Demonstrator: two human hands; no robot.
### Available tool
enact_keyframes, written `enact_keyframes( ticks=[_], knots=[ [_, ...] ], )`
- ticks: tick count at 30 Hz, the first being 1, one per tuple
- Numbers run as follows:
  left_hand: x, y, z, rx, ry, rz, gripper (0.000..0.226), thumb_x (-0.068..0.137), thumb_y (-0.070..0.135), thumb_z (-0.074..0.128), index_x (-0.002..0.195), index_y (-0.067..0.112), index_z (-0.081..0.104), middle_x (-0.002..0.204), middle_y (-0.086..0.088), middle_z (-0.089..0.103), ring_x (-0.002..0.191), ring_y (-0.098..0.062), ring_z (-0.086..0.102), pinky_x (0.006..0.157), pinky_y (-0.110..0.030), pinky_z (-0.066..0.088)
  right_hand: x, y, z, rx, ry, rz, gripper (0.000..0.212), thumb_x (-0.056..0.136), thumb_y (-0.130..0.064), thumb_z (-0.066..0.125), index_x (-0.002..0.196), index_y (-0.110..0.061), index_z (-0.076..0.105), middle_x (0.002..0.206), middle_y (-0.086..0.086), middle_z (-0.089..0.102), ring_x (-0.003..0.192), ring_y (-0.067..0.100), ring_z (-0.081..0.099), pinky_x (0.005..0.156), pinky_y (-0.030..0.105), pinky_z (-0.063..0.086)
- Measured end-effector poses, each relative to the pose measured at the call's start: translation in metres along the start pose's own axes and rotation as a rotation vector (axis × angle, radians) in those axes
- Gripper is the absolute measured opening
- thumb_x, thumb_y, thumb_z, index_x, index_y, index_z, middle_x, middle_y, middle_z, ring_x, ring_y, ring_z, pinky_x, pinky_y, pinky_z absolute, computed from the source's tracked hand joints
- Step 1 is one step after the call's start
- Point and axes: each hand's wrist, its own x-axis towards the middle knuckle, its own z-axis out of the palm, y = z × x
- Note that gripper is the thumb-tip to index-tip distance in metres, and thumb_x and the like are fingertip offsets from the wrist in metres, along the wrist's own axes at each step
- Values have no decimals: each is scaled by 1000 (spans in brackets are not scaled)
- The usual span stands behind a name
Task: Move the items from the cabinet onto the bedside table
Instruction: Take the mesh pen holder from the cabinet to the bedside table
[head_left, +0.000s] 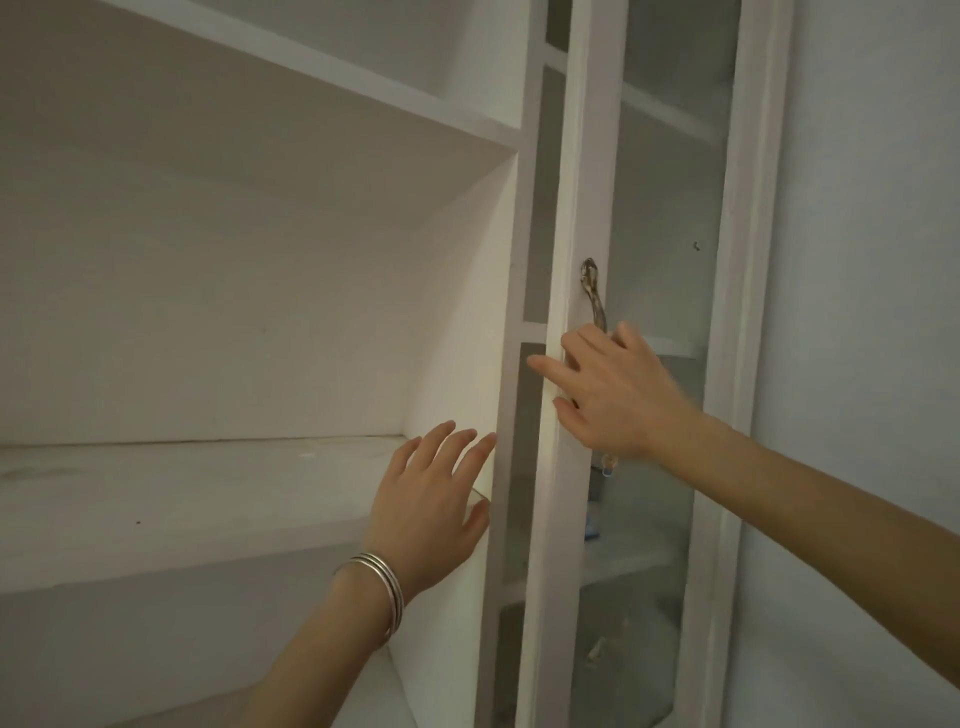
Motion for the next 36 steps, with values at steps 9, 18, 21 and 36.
enact_keyframes(
  ticks=[9, 18, 21, 36],
  knots=[
    [8, 110, -13, -91, 48, 179, 51, 80, 41, 39, 126, 20, 50, 123, -3, 58, 119, -26, 51, 96, -42, 42, -121, 71, -43, -84, 161, -5, 40, 92, -40, 36, 114, -13, 55, 127, 16, 49, 120, 30, 38, 86, 45, 33],
    [22, 199, -32, -61, 73, 131, 53, 80, 40, 35, 123, 18, 57, 120, -5, 61, 116, -29, 53, 93, -46, 44, -170, 135, -62, -144, 137, -258, 36, 96, -32, 34, 107, -7, 58, 122, 12, 57, 128, 29, 42, 96, 42, 34],
    [24, 220, -36, -42, 63, 97, 52, 79, 39, 37, 121, 17, 59, 119, -7, 61, 115, -30, 54, 93, -50, 45, -199, 154, -64, -135, 173, -211, 33, 95, -29, 38, 104, -6, 59, 119, 12, 58, 126, 28, 44, 92, 42, 36],
    [2, 353, 14, -113, -81, 155, 55, 69, 36, 65, 121, 18, 58, 113, -9, 64, 108, -31, 58, 92, -54, 42, -371, 161, 25, 186, -175, 67, 51, 91, -33, 31, 123, -2, 56, 130, 24, 52, 124, 35, 47, 104, 51, 33]
  ],
)
